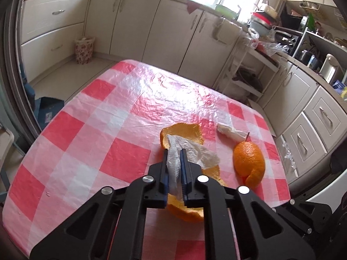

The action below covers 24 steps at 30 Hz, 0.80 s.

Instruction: Collect trash

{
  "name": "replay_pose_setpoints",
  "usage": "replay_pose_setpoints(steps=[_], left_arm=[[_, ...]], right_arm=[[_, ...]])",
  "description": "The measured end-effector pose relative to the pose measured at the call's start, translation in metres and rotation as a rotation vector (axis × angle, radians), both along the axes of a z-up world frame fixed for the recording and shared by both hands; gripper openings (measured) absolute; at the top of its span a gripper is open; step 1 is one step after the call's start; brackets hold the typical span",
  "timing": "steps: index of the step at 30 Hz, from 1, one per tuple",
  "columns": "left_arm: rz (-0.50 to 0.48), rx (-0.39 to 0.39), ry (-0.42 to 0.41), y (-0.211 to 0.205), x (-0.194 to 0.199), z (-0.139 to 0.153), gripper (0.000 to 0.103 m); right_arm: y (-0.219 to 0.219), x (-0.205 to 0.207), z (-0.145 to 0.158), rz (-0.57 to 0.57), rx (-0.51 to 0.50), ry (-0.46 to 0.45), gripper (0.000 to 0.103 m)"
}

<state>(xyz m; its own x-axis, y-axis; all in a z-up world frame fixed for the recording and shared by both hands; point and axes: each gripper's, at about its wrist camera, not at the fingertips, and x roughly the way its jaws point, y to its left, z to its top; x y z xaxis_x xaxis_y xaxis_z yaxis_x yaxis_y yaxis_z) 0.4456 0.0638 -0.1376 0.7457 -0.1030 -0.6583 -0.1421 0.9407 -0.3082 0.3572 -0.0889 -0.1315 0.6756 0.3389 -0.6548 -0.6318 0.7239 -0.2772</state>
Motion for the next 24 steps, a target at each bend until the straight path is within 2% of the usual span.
replay_pose_setpoints(steps=[8, 13, 15, 16, 17, 24], left_arm=[[-0.027, -0.038, -0.097, -0.002, -0.024, 0.016, 0.005], [-0.002, -0.063, -0.103, -0.003, -0.036, 0.017, 0.005], [0.006, -0.05, -0.101, -0.002, -0.037, 0.016, 0.005], [0.011, -0.045, -0.1, 0.0, -0.037, 0.016, 0.005], [0.016, -0.045, -0.1, 0.002, -0.036, 0.015, 0.005], [0.024, -0.054, -0.107, 0.015, -0.032, 0.018, 0.005]], right_arm=[[-0.027, -0.024, 0.02, -0.033, 0.048, 0.013, 0.001], [-0.03, -0.03, 0.022, -0.035, 0.009, -0.024, 0.002], [-0.023, -0.022, 0.02, -0.032, -0.004, -0.028, 0.021], [-0.018, -0.018, 0.019, -0.03, -0.009, -0.039, 0.04], [-0.012, -0.014, 0.018, -0.014, -0.012, -0.053, 0.044], [0.02, 0.016, -0.005, 0.048, -0.125, -0.05, 0.044]])
